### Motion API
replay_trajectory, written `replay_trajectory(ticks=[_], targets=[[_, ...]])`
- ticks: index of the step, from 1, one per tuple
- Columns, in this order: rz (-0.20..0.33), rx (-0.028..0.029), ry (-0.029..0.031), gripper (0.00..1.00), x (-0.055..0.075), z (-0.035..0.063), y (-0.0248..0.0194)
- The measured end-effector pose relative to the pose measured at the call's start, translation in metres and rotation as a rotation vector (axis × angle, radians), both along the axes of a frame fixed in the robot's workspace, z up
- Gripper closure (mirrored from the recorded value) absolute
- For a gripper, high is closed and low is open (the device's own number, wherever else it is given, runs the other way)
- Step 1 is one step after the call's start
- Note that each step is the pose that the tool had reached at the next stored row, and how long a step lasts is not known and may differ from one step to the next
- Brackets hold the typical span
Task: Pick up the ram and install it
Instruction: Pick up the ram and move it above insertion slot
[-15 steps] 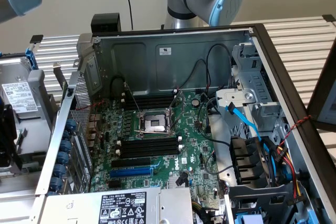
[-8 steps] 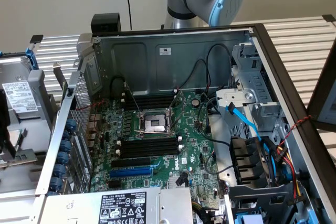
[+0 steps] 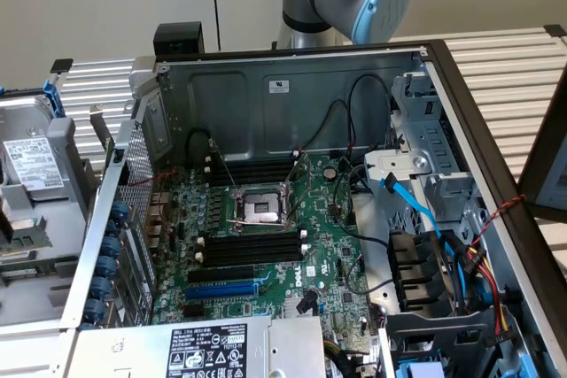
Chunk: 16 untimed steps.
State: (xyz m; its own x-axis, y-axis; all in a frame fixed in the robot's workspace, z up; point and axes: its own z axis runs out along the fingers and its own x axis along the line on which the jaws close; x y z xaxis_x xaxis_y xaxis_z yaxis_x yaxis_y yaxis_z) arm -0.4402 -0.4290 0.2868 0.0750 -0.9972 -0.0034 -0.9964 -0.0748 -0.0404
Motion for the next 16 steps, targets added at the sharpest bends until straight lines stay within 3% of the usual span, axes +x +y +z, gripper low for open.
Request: replay_trajectory(ticks=[16], targets=[[-0.079,0.0,0.0067,0.87,0.0,0.0706,-0.0006]])
